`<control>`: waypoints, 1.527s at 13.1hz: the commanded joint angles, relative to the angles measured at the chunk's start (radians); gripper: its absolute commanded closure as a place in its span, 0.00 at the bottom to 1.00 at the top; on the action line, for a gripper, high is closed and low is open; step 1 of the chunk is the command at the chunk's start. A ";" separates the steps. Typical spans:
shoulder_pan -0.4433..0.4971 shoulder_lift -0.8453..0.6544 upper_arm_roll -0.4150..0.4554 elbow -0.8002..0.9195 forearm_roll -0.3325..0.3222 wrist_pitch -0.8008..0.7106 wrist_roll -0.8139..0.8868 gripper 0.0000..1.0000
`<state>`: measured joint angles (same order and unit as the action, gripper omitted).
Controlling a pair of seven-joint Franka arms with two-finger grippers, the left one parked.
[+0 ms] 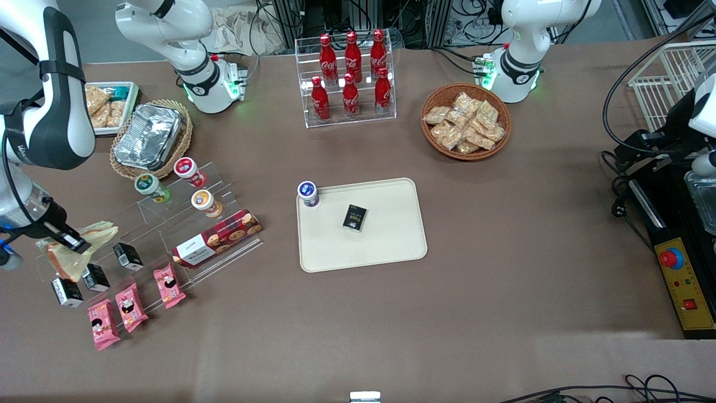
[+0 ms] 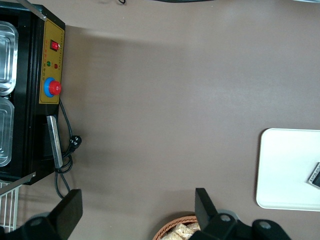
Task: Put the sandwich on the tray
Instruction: 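Lift the sandwich and carry it over the cream tray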
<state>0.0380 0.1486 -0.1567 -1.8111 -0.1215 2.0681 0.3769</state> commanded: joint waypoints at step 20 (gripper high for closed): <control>0.269 0.359 0.393 0.193 0.200 0.252 -1.094 1.00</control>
<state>0.3125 0.4182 0.1913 -1.6810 0.0570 2.2413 -0.6308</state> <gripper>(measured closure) 0.784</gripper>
